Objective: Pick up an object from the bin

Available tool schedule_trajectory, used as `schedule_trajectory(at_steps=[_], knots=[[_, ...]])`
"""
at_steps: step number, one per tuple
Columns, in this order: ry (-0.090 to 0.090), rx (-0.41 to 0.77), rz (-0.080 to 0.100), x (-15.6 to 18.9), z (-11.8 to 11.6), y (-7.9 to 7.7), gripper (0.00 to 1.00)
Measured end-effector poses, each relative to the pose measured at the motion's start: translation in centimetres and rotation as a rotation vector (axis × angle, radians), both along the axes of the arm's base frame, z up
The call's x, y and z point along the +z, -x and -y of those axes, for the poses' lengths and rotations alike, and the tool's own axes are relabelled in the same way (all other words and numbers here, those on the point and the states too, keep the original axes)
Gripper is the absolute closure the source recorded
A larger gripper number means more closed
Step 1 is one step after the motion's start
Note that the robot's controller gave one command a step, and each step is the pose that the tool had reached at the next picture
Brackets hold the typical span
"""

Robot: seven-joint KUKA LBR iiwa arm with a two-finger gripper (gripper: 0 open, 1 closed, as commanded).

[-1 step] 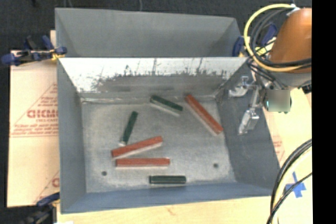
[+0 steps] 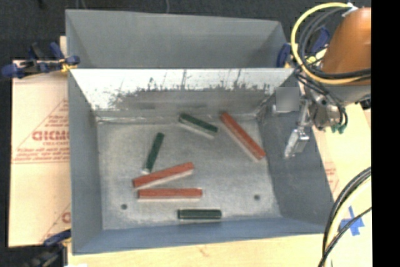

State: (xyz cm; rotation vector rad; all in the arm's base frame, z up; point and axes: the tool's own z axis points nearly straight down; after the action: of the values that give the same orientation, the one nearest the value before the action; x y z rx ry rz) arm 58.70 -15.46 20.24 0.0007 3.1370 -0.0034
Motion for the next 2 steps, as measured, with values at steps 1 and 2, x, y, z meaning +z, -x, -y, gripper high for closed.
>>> schedule_trajectory(at_steps=[1, 2], knots=[[0.002, 0.011, 0.009, -4.6, -0.5, -1.5, 0.00], [0.000, -0.069, 0.006, -12.7, -2.0, -1.2, 1.00]])
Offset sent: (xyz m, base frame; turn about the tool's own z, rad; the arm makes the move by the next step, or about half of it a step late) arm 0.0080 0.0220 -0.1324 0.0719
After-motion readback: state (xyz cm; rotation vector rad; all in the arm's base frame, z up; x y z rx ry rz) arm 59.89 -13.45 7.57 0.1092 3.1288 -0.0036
